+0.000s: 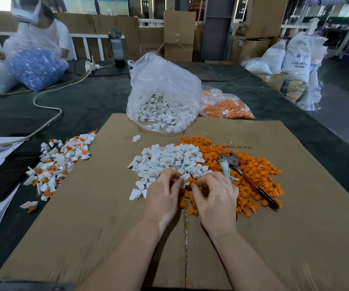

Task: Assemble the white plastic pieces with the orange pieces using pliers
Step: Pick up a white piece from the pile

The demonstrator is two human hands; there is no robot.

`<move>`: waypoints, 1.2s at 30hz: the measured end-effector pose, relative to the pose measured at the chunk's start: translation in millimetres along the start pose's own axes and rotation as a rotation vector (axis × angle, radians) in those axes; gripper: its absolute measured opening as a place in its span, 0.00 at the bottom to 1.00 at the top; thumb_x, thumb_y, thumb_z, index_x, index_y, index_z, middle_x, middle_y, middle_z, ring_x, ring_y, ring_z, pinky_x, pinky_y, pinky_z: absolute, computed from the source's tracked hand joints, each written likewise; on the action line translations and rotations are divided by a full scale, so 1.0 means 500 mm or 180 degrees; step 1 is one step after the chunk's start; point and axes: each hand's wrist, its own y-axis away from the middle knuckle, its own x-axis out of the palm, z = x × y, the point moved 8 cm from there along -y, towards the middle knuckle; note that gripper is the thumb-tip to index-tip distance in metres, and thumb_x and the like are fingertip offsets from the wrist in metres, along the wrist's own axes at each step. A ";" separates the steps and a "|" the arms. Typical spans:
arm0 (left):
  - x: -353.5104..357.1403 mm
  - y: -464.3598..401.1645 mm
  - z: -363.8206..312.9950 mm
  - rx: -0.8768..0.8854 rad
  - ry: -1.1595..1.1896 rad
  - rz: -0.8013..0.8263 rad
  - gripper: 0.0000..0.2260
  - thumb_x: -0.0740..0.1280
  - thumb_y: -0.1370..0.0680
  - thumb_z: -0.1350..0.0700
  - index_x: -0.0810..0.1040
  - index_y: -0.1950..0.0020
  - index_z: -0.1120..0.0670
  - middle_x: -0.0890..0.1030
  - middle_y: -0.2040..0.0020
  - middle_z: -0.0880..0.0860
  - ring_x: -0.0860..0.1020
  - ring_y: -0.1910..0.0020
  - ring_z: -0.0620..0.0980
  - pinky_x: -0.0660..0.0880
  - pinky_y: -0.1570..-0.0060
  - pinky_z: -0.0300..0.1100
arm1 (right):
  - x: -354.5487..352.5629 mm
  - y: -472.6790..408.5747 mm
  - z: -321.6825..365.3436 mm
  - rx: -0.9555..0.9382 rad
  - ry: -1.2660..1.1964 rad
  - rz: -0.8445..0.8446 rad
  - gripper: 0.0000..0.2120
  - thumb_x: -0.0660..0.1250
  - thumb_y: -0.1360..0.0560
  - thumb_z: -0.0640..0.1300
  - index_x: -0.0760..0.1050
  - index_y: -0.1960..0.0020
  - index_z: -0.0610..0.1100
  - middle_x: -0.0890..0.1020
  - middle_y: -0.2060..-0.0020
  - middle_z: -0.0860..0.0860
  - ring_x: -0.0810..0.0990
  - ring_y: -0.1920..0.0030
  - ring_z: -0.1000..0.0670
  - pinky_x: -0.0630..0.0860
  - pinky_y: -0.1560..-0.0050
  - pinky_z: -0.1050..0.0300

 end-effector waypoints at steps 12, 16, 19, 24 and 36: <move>0.007 0.005 -0.007 0.0302 -0.0289 0.0151 0.10 0.67 0.24 0.58 0.74 0.56 0.40 0.77 0.60 0.37 0.75 0.56 0.30 0.67 0.59 0.21 | 0.005 0.001 0.000 0.0042 0.0251 0.0061 0.08 0.76 0.35 0.39 0.77 0.68 0.42 0.78 0.57 0.49 0.76 0.52 0.46 0.56 0.50 0.55; 0.009 0.005 -0.012 0.0418 -0.0383 0.0142 0.05 0.66 0.23 0.57 0.78 0.50 0.48 0.77 0.60 0.36 0.76 0.57 0.34 0.68 0.58 0.23 | 0.005 0.001 -0.006 0.0122 0.0269 0.0051 0.09 0.76 0.35 0.39 0.76 0.69 0.42 0.79 0.56 0.49 0.76 0.51 0.46 0.58 0.49 0.53; 0.010 0.007 -0.017 0.0438 -0.0471 0.0161 0.04 0.66 0.23 0.56 0.79 0.50 0.48 0.77 0.60 0.38 0.76 0.57 0.39 0.69 0.58 0.24 | 0.005 0.001 -0.007 0.0141 0.0280 0.0038 0.09 0.76 0.36 0.38 0.76 0.70 0.42 0.79 0.56 0.49 0.75 0.52 0.46 0.58 0.49 0.51; 0.004 0.007 -0.019 0.0383 -0.0536 0.0132 0.05 0.66 0.23 0.56 0.79 0.49 0.50 0.76 0.60 0.37 0.75 0.57 0.40 0.67 0.59 0.21 | 0.008 0.001 -0.003 0.0038 0.0257 0.0048 0.10 0.76 0.37 0.37 0.75 0.70 0.41 0.78 0.56 0.48 0.75 0.52 0.45 0.57 0.50 0.52; 0.012 0.011 -0.040 0.0601 -0.0666 0.0234 0.05 0.66 0.23 0.57 0.80 0.51 0.55 0.80 0.58 0.49 0.74 0.60 0.44 0.66 0.60 0.22 | 0.011 0.002 0.000 -0.0054 0.0259 0.0031 0.12 0.76 0.38 0.34 0.74 0.72 0.40 0.78 0.57 0.46 0.75 0.53 0.43 0.58 0.52 0.49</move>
